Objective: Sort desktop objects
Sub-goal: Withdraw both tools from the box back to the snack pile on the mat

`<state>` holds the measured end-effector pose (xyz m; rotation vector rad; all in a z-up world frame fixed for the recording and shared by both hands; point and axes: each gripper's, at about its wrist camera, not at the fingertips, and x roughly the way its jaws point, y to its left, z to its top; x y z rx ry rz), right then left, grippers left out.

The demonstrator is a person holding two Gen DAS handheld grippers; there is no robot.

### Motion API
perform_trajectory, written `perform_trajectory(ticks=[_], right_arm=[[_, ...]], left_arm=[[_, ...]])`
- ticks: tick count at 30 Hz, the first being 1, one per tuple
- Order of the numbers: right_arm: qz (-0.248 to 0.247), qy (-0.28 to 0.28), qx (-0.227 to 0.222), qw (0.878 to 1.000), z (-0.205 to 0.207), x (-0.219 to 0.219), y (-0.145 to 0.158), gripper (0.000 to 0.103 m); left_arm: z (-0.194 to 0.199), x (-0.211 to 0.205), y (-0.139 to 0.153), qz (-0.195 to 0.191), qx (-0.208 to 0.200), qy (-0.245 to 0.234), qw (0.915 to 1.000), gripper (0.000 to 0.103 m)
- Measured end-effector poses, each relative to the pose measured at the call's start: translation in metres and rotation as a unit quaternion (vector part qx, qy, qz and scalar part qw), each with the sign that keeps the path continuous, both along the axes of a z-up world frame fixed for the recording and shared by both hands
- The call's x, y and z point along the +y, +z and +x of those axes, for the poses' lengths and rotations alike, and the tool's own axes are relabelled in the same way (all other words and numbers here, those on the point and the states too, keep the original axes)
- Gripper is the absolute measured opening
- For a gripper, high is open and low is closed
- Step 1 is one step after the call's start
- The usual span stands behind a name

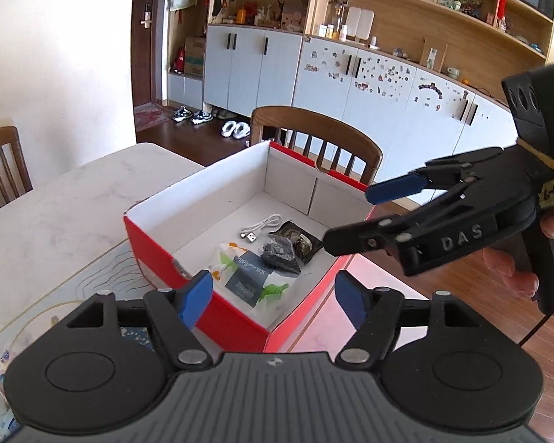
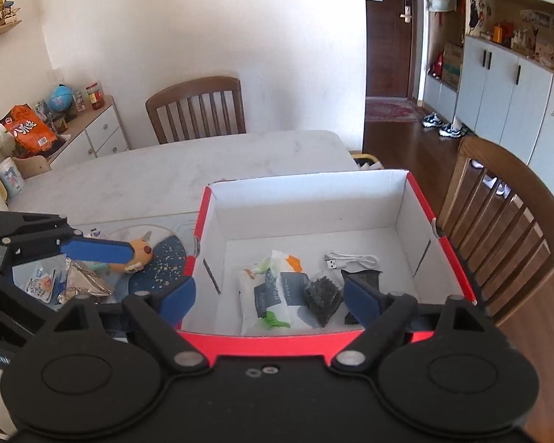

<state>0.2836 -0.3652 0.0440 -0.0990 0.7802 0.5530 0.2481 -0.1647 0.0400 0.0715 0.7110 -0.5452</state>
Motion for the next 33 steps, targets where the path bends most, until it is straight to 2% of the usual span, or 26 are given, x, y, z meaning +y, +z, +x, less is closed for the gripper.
perform_trajectory(ticks=[4, 11, 18, 19, 20, 27, 33], right_arm=[[0.0, -0.007, -0.012, 1.0, -0.016, 0.007, -0.001, 0.095], [0.0, -0.031, -0.025, 0.999, -0.038, 0.018, -0.003, 0.095], [0.003, -0.034, -0.032, 0.999, -0.058, 0.033, -0.004, 0.095], [0.002, -0.034, -0.032, 0.999, -0.06, 0.036, -0.004, 0.095], [0.002, -0.034, -0.032, 0.999, -0.062, 0.038, -0.004, 0.095], [0.001, -0.035, -0.035, 0.999, -0.075, 0.058, -0.005, 0.095], [0.002, -0.028, -0.039, 0.999, -0.086, 0.083, -0.007, 0.095]], left_arm=[[-0.009, 0.012, 0.002, 0.001, -0.007, 0.0, 1.0, 0.074], [-0.025, 0.032, 0.002, -0.003, -0.011, 0.0, 0.9999, 0.076], [-0.041, 0.051, -0.004, -0.018, -0.016, -0.002, 0.9997, 0.091], [-0.043, 0.054, -0.005, -0.022, -0.017, -0.001, 0.9996, 0.094], [-0.045, 0.058, -0.005, -0.027, -0.018, -0.001, 0.9995, 0.103], [-0.054, 0.084, -0.009, -0.038, -0.017, 0.017, 0.999, 0.103], [-0.065, 0.117, -0.014, -0.036, -0.025, 0.06, 0.9973, 0.103]])
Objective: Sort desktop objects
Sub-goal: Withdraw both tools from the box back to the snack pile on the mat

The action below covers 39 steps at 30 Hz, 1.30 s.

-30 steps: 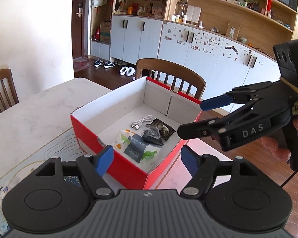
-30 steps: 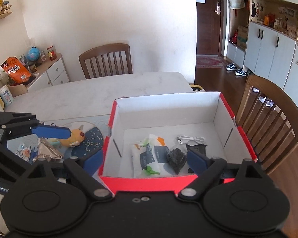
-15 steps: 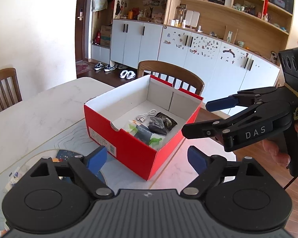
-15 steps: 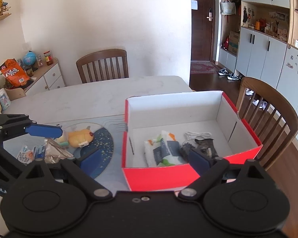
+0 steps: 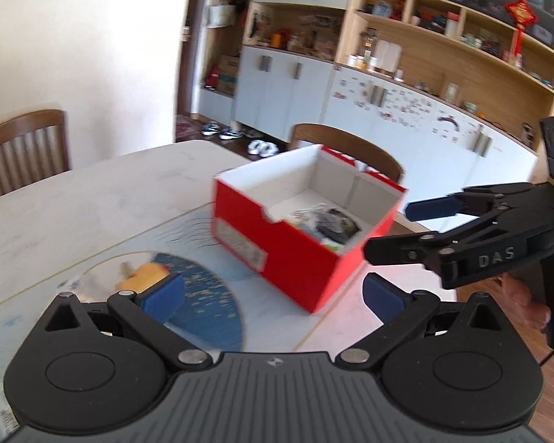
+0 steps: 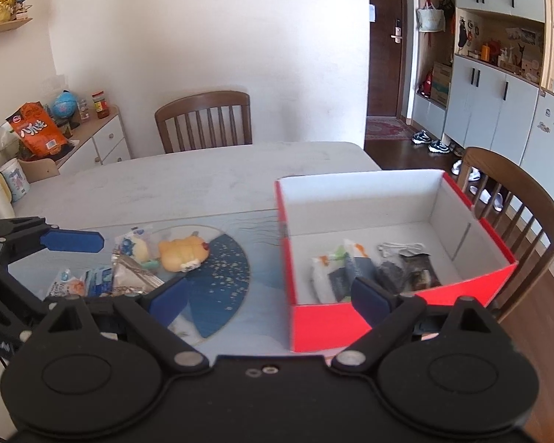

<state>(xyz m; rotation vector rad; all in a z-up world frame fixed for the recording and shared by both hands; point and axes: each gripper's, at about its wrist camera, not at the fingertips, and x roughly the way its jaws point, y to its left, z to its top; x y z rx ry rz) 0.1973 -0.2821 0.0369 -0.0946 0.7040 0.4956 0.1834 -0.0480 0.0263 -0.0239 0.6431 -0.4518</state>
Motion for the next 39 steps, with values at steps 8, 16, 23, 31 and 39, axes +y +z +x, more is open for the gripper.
perform_trajectory(ticks=[8, 16, 23, 31, 39], right_arm=[[0.003, 0.019, -0.005, 1.0, -0.008, 0.041, -0.006, 0.095], [-0.003, 0.054, -0.011, 0.998, -0.014, 0.088, -0.012, 0.095], [-0.003, 0.064, -0.004, 0.998, -0.015, 0.11, -0.02, 0.095], [-0.005, 0.071, 0.011, 0.997, -0.013, 0.134, -0.034, 0.095], [-0.016, 0.075, 0.024, 0.997, -0.008, 0.156, -0.048, 0.095]], left_arm=[[-0.01, 0.048, -0.004, 0.01, -0.017, 0.088, 0.9959, 0.103], [-0.016, 0.093, -0.016, 0.016, -0.011, 0.147, 0.989, 0.103], [-0.02, 0.116, -0.029, 0.013, -0.005, 0.161, 0.9868, 0.103], [-0.027, 0.134, -0.05, 0.05, -0.016, 0.126, 0.9906, 0.103], [-0.024, 0.154, -0.076, 0.061, -0.006, 0.094, 0.9937, 0.103]])
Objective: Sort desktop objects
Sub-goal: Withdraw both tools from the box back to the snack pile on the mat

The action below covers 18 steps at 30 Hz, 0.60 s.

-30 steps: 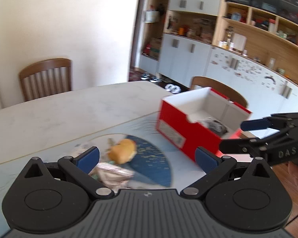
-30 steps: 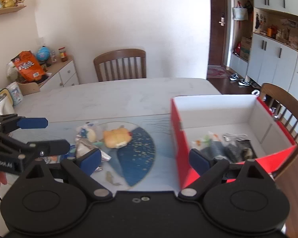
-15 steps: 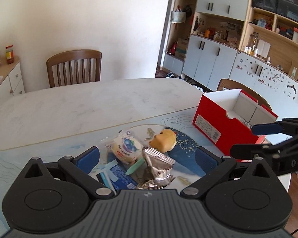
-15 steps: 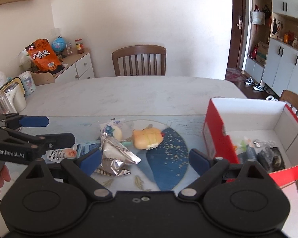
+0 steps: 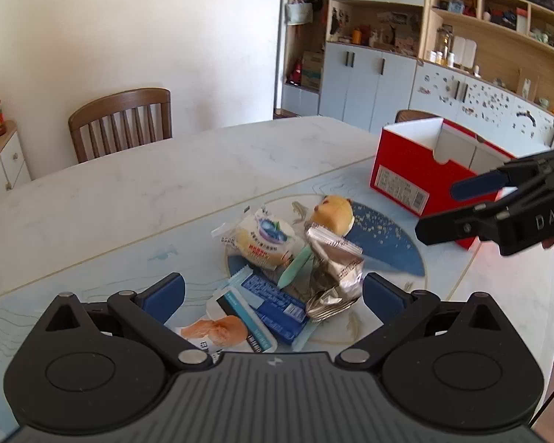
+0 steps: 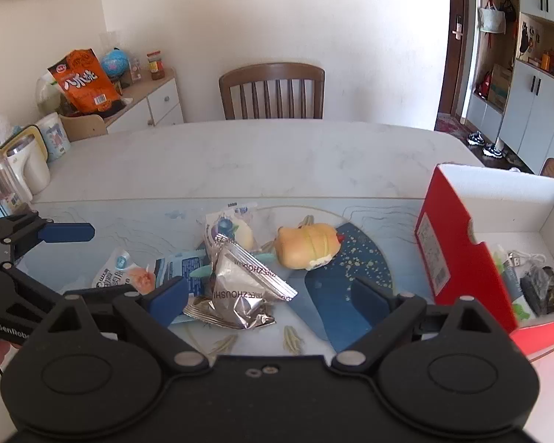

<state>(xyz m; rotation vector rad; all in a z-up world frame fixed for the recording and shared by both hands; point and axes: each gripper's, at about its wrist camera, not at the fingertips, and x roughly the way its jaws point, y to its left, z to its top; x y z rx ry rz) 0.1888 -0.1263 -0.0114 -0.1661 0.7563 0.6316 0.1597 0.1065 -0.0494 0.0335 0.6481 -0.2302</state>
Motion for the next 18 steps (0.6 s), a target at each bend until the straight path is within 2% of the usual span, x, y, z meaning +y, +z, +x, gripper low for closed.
perform_trajectory(ticks=[9, 18], right_arm=[[0.0, -0.031, 0.012, 0.999, 0.007, 0.018, -0.019, 0.095], [-0.009, -0.057, 0.031, 0.998, 0.016, 0.033, -0.037, 0.094]], left_arm=[[0.013, 0.013, -0.027, 0.023, -0.003, -0.054, 0.9983, 0.103], [0.032, 0.03, -0.051, 0.03, 0.005, -0.106, 0.9939, 0.103]])
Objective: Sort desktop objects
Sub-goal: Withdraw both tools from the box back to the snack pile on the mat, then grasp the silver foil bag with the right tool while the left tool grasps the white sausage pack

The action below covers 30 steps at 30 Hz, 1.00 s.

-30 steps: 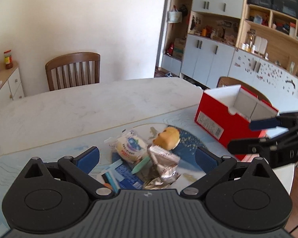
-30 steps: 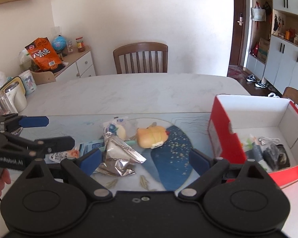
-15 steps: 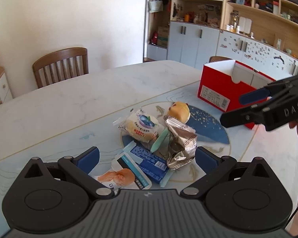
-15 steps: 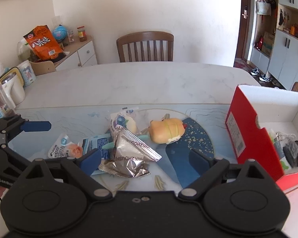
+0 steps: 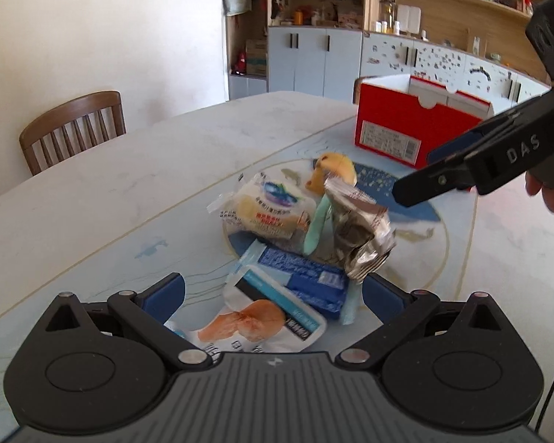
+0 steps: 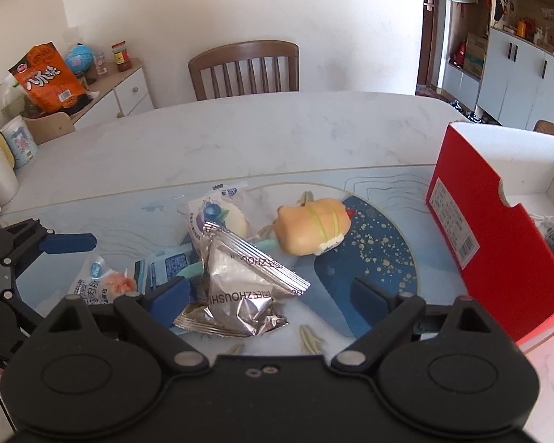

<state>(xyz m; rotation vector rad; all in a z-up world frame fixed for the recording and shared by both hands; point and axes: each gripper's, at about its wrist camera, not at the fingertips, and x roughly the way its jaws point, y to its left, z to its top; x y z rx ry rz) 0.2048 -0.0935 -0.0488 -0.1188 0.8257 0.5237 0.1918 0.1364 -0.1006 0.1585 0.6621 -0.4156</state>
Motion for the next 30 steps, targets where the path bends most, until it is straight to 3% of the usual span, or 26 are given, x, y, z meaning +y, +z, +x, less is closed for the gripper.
perform_trajectory(ticks=[12, 22, 30], right_arm=[[-0.011, 0.001, 0.031, 0.999, 0.012, 0.02, -0.023, 0.094], [-0.012, -0.007, 0.049, 0.999, 0.019, 0.025, -0.035, 0.091], [0.007, -0.021, 0.072, 0.997, 0.028, 0.023, -0.04, 0.086]], left_arm=[[0.018, 0.014, -0.028, -0.012, 0.028, -0.049, 0.9983, 0.102], [0.027, 0.016, -0.037, -0.013, 0.031, -0.051, 0.9981, 0.102], [0.022, 0.018, -0.036, 0.001, 0.008, -0.038, 0.9992, 0.075]])
